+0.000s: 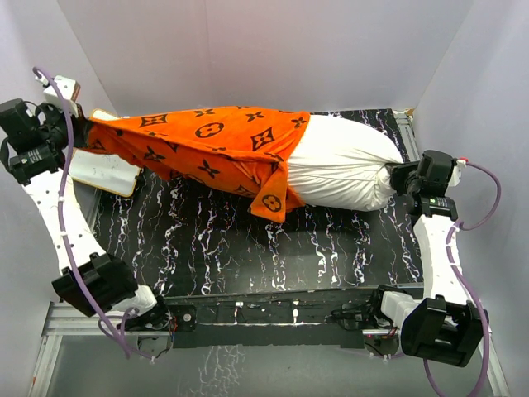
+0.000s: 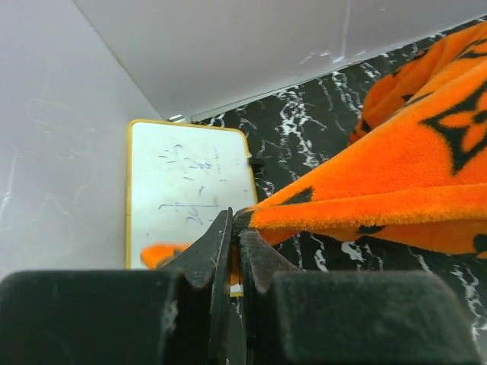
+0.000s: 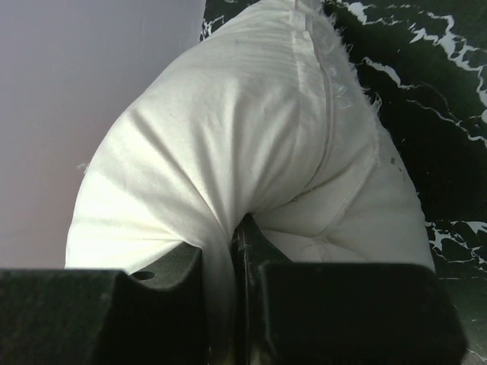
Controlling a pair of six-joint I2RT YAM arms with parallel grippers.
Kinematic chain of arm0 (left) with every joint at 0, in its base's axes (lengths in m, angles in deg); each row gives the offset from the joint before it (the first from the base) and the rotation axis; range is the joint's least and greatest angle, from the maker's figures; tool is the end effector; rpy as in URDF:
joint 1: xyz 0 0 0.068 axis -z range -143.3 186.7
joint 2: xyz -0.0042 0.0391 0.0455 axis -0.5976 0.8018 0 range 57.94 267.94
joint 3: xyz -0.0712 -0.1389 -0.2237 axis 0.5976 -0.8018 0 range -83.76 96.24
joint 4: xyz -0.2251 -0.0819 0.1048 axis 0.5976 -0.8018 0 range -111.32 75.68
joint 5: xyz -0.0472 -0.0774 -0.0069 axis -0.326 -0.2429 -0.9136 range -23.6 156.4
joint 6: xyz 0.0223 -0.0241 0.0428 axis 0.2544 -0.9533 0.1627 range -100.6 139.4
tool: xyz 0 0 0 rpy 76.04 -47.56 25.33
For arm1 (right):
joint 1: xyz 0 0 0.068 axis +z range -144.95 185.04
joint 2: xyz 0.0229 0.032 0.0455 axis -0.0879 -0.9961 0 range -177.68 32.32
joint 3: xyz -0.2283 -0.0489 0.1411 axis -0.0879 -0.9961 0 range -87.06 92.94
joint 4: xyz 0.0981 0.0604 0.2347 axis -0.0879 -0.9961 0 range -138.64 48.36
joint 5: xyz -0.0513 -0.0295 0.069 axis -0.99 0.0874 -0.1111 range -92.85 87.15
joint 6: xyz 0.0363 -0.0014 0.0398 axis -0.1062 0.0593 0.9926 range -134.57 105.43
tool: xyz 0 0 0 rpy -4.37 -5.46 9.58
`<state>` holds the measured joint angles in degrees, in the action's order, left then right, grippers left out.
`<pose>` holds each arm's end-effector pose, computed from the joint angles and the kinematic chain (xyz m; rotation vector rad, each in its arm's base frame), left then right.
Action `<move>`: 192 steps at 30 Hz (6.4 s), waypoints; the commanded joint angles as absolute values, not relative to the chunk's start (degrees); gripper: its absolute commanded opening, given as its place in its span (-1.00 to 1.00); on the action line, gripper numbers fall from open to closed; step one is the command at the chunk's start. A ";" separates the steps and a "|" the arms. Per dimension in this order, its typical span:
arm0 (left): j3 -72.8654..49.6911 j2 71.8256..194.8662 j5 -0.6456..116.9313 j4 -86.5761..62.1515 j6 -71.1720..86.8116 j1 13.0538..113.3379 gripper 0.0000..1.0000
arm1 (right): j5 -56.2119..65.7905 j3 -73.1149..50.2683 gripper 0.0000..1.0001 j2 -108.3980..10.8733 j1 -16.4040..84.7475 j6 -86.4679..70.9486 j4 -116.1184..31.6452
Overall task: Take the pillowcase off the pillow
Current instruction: Remove the pillow from the pillowcase.
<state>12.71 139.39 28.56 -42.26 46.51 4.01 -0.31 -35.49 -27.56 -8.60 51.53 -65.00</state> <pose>0.2654 0.1444 0.4730 0.3784 1.7100 0.1688 0.2256 -0.0531 0.3084 1.3766 1.6901 0.5810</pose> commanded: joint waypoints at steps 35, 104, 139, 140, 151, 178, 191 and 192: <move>5.45 164.94 35.85 -51.03 55.85 43.97 0.94 | 2.53 -61.45 -0.84 -10.90 -7.64 29.13 -23.96; -22.77 124.75 29.75 -74.22 78.92 56.30 -1.00 | -9.91 31.98 0.96 -92.02 21.22 10.96 -65.74; 8.41 137.41 28.57 -78.65 62.79 26.36 0.94 | 13.45 -14.49 -0.84 -54.33 13.43 30.73 29.50; 8.51 138.46 25.35 -83.02 65.86 25.85 0.94 | 13.49 -15.67 -0.83 -53.86 13.14 31.27 30.47; 2.52 146.39 6.39 -96.24 74.42 33.17 0.73 | 16.64 -18.66 -0.83 -52.98 12.73 32.02 33.60; 1.17 131.39 37.96 -48.15 60.24 48.22 -1.00 | 2.20 -42.72 -0.33 -41.30 13.56 13.28 21.49; -9.30 126.86 41.69 -52.42 63.34 50.45 -1.00 | -20.99 -47.42 0.97 -31.00 12.44 21.82 -16.81; -8.76 127.05 41.75 -52.47 63.41 50.41 -1.00 | -20.36 -46.54 0.96 -31.21 11.79 21.76 -17.15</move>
